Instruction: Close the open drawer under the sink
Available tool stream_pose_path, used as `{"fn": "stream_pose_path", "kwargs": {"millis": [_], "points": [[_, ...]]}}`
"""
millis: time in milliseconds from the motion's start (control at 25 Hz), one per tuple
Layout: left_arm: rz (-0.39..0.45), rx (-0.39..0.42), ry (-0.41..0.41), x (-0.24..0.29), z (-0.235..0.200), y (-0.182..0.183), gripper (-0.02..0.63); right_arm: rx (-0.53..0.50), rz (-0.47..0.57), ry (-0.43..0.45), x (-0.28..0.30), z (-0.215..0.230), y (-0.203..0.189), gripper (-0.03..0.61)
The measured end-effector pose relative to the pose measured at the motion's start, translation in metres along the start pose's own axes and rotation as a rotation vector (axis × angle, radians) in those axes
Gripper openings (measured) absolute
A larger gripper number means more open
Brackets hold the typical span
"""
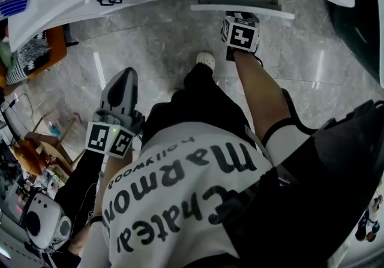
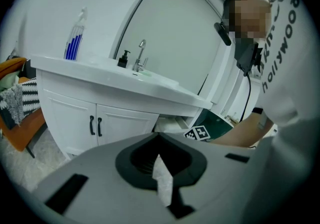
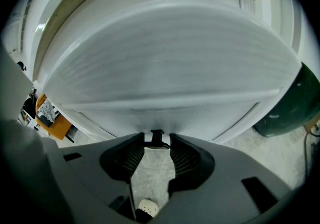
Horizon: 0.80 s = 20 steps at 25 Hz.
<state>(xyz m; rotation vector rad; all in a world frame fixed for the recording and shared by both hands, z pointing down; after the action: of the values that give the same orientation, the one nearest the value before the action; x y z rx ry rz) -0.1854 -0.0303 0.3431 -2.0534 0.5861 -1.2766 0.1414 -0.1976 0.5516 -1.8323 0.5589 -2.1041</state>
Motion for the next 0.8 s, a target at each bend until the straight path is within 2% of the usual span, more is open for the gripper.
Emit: {"fn": "stream_pose_path", "kwargs": {"millis": [800], "points": [[0.024,-0.027,0.041,-0.008,-0.011,-0.014,0.008,0.004,0.015,-0.023,0.004,0.001,0.006,0.167]]}}
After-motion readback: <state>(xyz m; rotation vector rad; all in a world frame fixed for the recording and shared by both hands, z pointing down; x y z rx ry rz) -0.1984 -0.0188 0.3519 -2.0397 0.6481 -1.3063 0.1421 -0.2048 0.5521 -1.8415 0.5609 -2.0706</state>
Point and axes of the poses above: the fingertips, and each gripper's own axes: x forward along the fingers, z to its right, y out of its top, the point moved 10 cm from there along -x, backward along the fingers, and after that the axes turned 8 degrees about -z, right-handed, at the moved point
